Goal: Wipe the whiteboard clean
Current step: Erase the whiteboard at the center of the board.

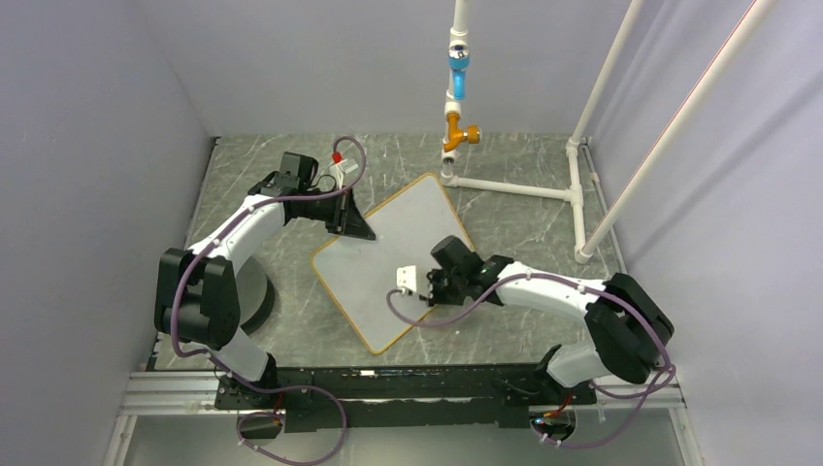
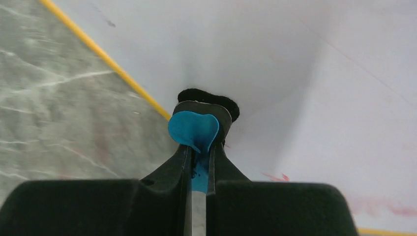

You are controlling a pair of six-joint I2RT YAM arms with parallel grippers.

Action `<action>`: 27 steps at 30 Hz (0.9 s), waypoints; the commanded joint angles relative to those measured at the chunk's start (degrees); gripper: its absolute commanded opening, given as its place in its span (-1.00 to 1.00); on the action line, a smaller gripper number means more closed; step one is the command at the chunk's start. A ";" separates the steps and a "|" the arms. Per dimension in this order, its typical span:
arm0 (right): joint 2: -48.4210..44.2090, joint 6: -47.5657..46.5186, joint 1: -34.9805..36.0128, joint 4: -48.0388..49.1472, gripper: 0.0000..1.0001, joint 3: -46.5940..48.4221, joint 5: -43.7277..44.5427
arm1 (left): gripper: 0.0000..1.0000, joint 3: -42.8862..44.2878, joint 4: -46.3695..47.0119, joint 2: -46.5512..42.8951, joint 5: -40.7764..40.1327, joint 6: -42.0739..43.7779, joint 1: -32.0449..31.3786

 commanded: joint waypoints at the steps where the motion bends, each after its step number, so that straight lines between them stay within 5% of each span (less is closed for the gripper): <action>1: 2.44 -0.81 2.53 0.96 -1.00 -0.10 1.60 | -1.00 1.09 2.05 -3.55 10.02 0.60 -0.79; 9: 0.66 7.04 -14.13 6.83 -1.00 0.64 6.98 | -1.00 1.10 2.41 -3.87 10.15 0.36 -0.79; 12: 0.46 6.21 -14.01 4.93 -1.00 0.51 2.62 | -1.00 1.01 2.54 -3.86 10.14 0.24 -0.78; 20: -0.89 2.52 1.63 2.87 -1.00 -0.18 -1.95 | -1.00 1.04 2.16 -3.77 9.90 0.58 -0.79; 27: 0.31 11.42 -12.29 10.55 -1.00 1.43 10.48 | -1.00 1.05 2.30 -3.81 10.21 0.45 -0.79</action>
